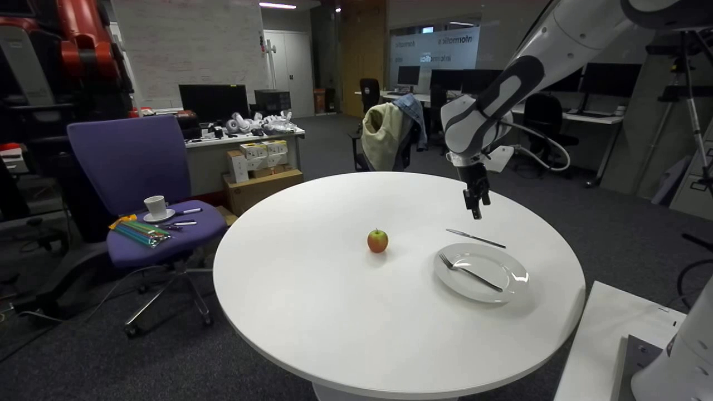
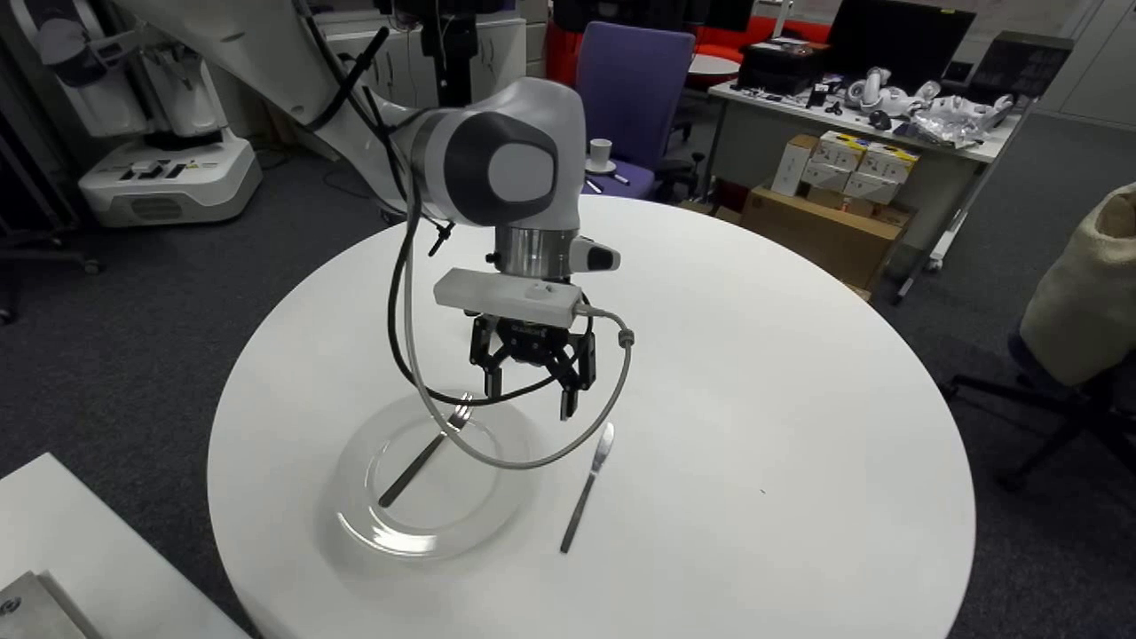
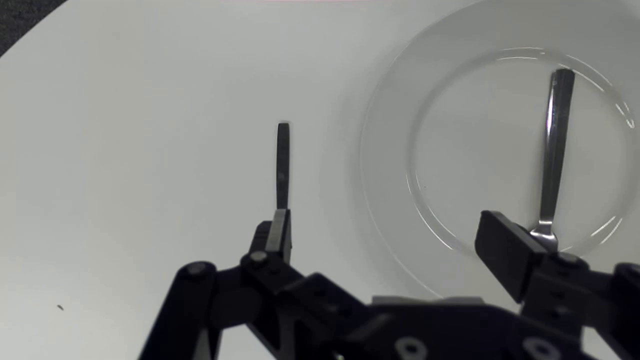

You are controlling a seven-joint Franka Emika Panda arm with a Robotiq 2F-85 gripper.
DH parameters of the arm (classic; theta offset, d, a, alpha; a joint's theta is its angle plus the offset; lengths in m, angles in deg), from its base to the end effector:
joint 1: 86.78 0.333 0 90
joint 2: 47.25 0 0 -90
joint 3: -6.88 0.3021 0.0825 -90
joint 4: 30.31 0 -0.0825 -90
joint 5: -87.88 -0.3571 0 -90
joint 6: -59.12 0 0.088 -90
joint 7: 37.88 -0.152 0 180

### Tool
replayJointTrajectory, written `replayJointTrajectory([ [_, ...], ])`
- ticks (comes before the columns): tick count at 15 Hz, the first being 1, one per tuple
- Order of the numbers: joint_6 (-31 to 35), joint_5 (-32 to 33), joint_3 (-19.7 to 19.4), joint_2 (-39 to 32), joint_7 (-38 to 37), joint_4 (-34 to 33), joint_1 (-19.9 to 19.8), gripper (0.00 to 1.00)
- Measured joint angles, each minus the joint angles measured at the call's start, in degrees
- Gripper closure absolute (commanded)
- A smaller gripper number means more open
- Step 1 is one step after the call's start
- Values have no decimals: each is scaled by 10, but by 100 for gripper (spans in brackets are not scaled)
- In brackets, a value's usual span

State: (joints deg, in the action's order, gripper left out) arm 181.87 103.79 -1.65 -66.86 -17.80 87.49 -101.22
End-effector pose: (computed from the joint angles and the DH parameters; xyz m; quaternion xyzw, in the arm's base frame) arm 0.4799 -0.2286 0.2187 0.9811 0.0652 -0.1655 0.0756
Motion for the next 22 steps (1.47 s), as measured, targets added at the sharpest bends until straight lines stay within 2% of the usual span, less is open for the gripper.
replayJointTrajectory([
  [7,18,-3,-12,-14,-12,-4,-4,0],
  [15,114,-25,-32,-41,-4,-6,-48,0],
  [19,186,-45,-31,-61,35,-4,-74,0],
  [22,210,-67,-21,-73,88,-4,-91,0],
])
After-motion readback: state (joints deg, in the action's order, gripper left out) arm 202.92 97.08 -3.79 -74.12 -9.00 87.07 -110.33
